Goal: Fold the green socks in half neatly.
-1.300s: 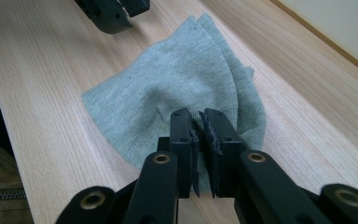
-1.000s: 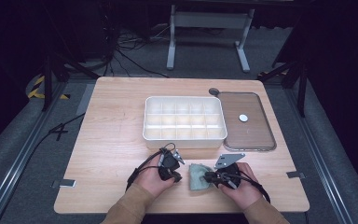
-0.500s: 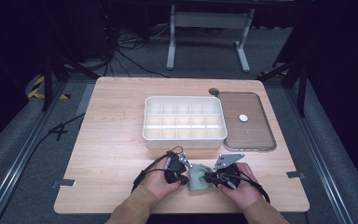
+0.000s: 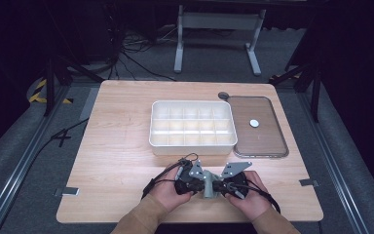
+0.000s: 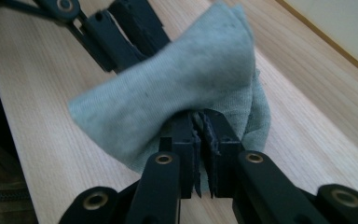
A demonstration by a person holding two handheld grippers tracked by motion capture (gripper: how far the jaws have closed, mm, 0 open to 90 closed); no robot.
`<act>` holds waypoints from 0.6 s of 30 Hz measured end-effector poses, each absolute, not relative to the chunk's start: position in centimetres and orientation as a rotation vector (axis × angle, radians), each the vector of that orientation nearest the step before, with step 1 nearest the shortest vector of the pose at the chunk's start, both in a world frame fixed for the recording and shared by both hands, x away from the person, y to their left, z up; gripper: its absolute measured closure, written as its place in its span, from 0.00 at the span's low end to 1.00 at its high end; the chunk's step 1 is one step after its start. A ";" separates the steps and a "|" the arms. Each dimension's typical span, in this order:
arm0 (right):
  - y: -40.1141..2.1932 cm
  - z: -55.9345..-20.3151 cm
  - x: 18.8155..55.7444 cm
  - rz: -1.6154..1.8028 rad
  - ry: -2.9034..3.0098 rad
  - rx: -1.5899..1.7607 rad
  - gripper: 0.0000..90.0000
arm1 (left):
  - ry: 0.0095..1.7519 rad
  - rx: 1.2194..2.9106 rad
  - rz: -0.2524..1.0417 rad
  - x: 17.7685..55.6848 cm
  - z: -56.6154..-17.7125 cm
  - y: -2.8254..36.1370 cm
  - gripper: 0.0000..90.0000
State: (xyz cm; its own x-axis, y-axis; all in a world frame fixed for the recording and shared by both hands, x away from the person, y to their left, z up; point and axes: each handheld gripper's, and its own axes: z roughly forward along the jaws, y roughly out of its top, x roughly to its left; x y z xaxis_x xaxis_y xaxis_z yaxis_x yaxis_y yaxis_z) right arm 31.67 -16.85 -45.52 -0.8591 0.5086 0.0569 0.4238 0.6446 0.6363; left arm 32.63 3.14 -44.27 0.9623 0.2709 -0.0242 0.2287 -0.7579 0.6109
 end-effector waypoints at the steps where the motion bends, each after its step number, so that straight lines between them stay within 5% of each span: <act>1: -16.6 -45.5 31.7 1.015 2.738 0.781 0.93 | 0.332 2.460 0.100 32.6 -44.2 3.1 0.85; 9: -16.6 -45.6 31.8 1.031 2.741 0.806 0.92 | 0.244 2.464 0.203 32.6 -44.0 3.1 0.68; 18: -16.7 -45.7 31.9 1.044 2.702 0.868 0.82 | 0.233 2.449 0.211 32.6 -43.8 3.1 0.66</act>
